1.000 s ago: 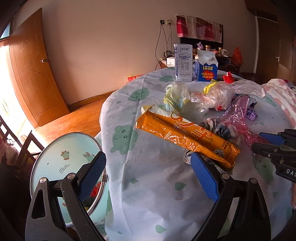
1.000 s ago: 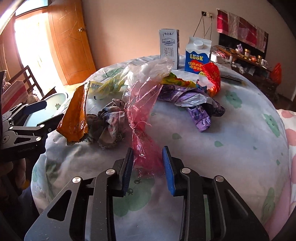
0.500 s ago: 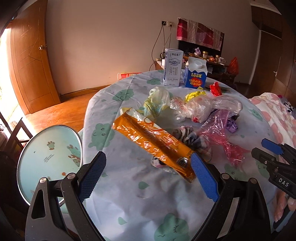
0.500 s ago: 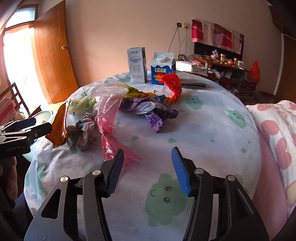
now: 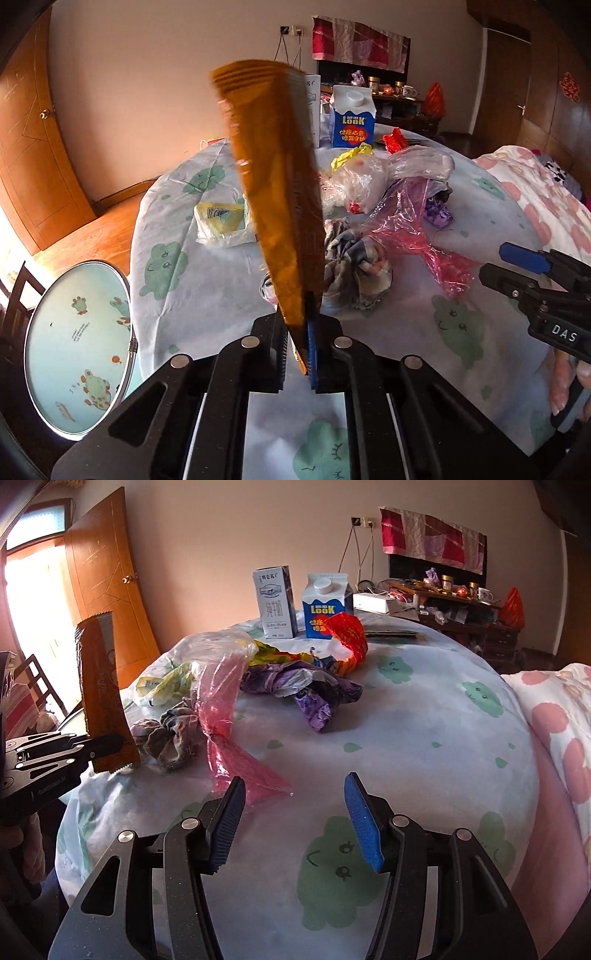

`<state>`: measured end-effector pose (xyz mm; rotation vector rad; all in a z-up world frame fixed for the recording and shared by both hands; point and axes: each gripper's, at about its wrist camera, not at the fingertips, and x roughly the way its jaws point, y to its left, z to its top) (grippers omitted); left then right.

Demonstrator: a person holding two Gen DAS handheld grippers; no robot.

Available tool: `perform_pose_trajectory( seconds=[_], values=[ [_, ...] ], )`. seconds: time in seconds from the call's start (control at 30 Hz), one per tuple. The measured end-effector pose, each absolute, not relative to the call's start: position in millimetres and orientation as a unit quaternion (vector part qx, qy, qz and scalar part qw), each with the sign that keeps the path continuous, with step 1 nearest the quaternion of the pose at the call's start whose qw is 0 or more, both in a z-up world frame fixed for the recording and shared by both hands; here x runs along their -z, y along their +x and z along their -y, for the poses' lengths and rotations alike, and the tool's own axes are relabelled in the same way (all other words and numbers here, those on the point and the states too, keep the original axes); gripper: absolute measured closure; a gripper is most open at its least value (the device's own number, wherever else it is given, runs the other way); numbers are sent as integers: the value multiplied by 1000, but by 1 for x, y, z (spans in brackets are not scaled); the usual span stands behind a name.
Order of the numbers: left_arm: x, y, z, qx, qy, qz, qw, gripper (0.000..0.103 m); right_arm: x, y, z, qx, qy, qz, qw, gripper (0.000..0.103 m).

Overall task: Collect trash
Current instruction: 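Lift the orange wrapper with the left tool while the right tool reaches for the pink bag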

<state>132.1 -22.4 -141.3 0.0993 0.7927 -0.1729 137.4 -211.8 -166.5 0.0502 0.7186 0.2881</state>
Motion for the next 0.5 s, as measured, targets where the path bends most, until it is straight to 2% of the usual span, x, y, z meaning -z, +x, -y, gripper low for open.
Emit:
perform_pose_trajectory(
  seconds=[0.13, 0.3, 0.33, 0.4, 0.5],
  values=[
    [133, 129, 11, 91, 37, -387, 917, 96, 164, 145, 196, -157, 20, -356, 921, 44],
    [123, 120, -3, 86, 36, -382, 920, 96, 175, 158, 177, -167, 4, -386, 907, 45],
    [124, 119, -7, 81, 33, -383, 919, 96, 177, 160, 175, -169, 4, -391, 904, 53],
    [127, 115, -17, 69, 31, -385, 920, 96, 180, 161, 174, -170, 2, -393, 904, 56],
    [132, 115, -31, 51, 19, -390, 919, 96, 180, 160, 172, -177, 1, -394, 902, 66]
  ],
)
